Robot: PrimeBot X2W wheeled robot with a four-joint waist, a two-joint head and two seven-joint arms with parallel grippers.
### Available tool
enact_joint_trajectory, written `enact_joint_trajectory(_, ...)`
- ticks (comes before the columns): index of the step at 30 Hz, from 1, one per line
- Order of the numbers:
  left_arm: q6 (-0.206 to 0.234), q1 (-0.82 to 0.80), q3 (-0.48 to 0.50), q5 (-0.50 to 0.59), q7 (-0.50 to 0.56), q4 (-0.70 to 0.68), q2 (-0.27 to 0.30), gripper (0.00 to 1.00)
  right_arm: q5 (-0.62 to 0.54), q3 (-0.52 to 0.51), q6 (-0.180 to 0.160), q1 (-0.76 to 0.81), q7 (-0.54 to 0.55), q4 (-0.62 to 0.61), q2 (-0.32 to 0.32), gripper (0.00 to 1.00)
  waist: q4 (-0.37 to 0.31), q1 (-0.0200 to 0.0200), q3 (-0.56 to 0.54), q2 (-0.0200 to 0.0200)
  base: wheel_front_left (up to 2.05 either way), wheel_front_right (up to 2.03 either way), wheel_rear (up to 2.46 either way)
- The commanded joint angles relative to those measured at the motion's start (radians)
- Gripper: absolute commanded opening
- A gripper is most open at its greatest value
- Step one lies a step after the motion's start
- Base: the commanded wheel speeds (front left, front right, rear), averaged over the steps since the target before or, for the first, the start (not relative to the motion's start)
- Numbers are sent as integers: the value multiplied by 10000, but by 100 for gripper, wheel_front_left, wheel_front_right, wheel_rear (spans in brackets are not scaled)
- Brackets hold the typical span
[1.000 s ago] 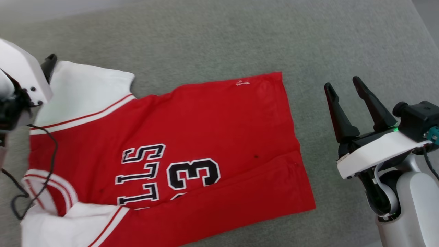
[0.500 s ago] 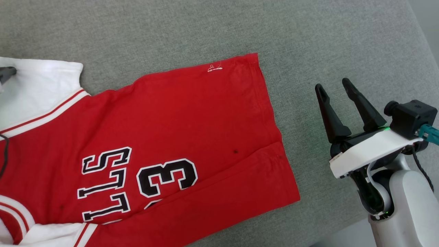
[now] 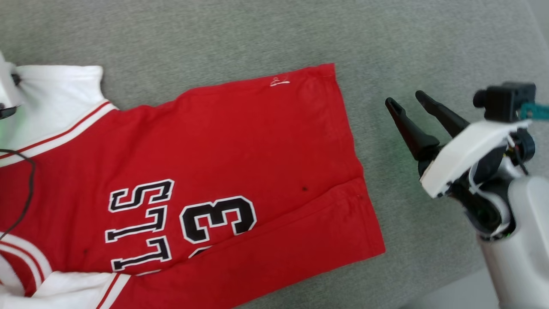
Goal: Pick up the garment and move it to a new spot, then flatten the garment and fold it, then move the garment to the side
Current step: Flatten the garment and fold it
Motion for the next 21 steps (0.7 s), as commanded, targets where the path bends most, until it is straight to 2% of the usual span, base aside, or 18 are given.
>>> enact_joint_trajectory(1,-73,465,-397,-68,135,253,-531,0,234,115,-4,-418,505,167,-231,100,251,0,-61,0,0,0,0)
enact_joint_trajectory(6,-249,-390,-382,56,-238,-61,-913,0,885,548,-4,-1618,2506,736,-767,100,1002,0,-32,0,0,0,0)
enact_joint_trajectory(10,-568,-981,-437,167,-498,-362,-1185,0,1026,737,-4,-2516,3660,1346,-907,100,1558,0,99,0,0,0,0)
enact_joint_trajectory(15,-893,-1354,-633,330,-800,-649,-1559,0,884,922,-4,-3379,4590,2277,-832,100,2117,0,250,0,0,0,0)
enact_joint_trajectory(21,-1072,-1380,-826,434,-995,-784,-1788,0,649,1087,-4,-3705,5173,3450,-659,100,2474,0,269,0,0,0,0)
